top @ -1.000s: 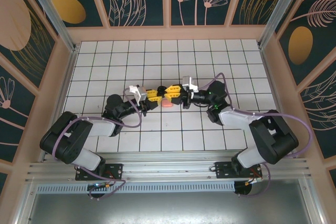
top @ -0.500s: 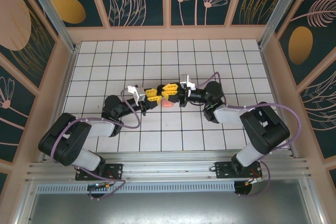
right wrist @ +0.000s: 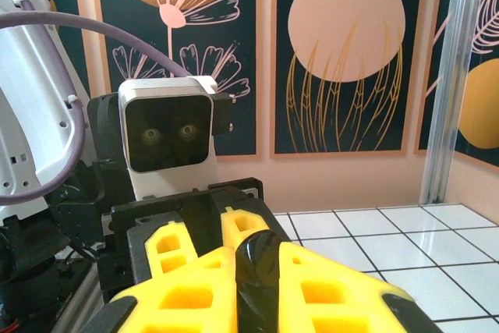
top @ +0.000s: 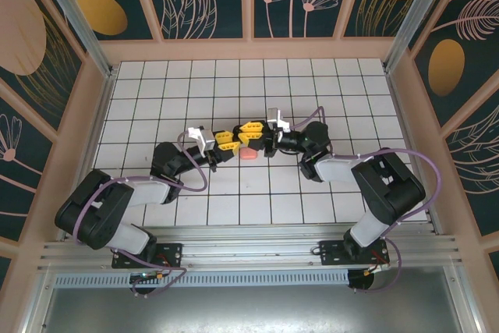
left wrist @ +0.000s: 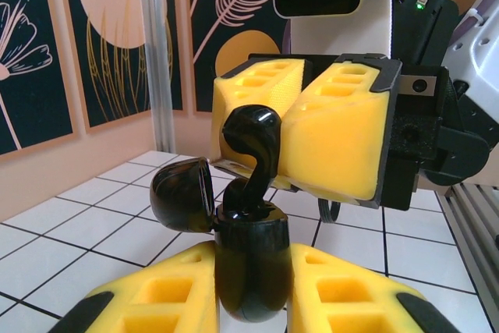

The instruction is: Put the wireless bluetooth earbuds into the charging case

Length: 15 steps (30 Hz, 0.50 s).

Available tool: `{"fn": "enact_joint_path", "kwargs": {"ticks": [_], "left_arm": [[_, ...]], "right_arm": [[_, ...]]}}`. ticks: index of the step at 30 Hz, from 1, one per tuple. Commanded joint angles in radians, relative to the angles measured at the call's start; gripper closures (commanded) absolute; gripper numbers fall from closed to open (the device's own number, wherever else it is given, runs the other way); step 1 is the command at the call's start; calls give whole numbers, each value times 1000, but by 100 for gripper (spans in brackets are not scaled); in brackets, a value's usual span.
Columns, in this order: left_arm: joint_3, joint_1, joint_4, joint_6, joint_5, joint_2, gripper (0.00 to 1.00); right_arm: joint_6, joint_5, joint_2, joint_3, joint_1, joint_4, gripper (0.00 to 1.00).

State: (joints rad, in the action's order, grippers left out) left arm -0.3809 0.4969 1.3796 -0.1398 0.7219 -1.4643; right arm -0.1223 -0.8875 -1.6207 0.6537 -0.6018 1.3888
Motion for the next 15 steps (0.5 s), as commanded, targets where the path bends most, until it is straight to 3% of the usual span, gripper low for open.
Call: {"fn": "enact_joint_path", "kwargs": {"ticks": [1,15], "left_arm": [[-7,4,78,-21,-11,38,78],[5,5,111,-37,-20,69,77]], "right_arm": [[-14,-1,-3,-14,-6,21,85],[47,24,54,-67,4,-118,85]]}}
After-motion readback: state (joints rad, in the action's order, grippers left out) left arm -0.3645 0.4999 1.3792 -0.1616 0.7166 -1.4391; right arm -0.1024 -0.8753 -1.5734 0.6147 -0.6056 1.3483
